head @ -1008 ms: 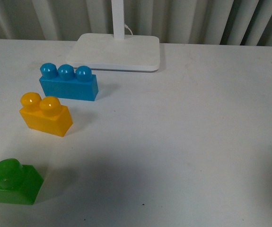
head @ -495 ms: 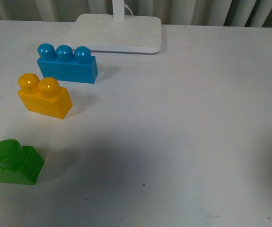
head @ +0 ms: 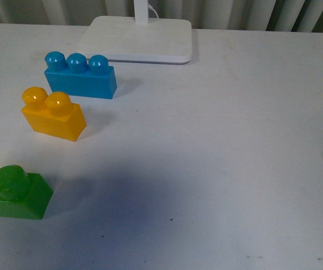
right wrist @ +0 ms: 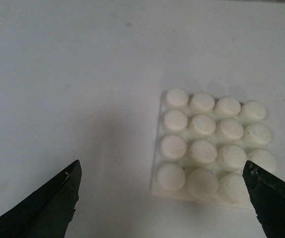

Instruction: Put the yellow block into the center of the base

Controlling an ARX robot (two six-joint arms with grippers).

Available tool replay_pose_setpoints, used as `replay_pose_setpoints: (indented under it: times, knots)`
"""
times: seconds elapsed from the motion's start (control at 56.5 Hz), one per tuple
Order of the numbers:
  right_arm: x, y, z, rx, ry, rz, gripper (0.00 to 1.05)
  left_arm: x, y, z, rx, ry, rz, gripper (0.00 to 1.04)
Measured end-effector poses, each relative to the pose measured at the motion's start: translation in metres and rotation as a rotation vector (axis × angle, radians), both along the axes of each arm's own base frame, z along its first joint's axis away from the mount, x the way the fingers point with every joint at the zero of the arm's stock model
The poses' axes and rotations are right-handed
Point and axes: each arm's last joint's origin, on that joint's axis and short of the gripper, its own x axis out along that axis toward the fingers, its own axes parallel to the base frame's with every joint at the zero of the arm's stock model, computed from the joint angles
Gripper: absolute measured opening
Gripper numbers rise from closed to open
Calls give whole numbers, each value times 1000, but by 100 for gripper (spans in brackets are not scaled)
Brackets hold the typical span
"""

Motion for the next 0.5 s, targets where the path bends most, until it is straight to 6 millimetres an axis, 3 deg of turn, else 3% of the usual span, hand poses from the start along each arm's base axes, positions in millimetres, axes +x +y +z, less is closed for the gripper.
replay_pose_setpoints:
  times: [0.265, 0.495]
  knots:
    - [49, -35, -20, -22, 146, -6, 96, 0, 0, 0, 0, 0, 0, 98]
    - [69, -47, -33, -37, 208, 0, 96, 0, 0, 0, 0, 0, 0, 98]
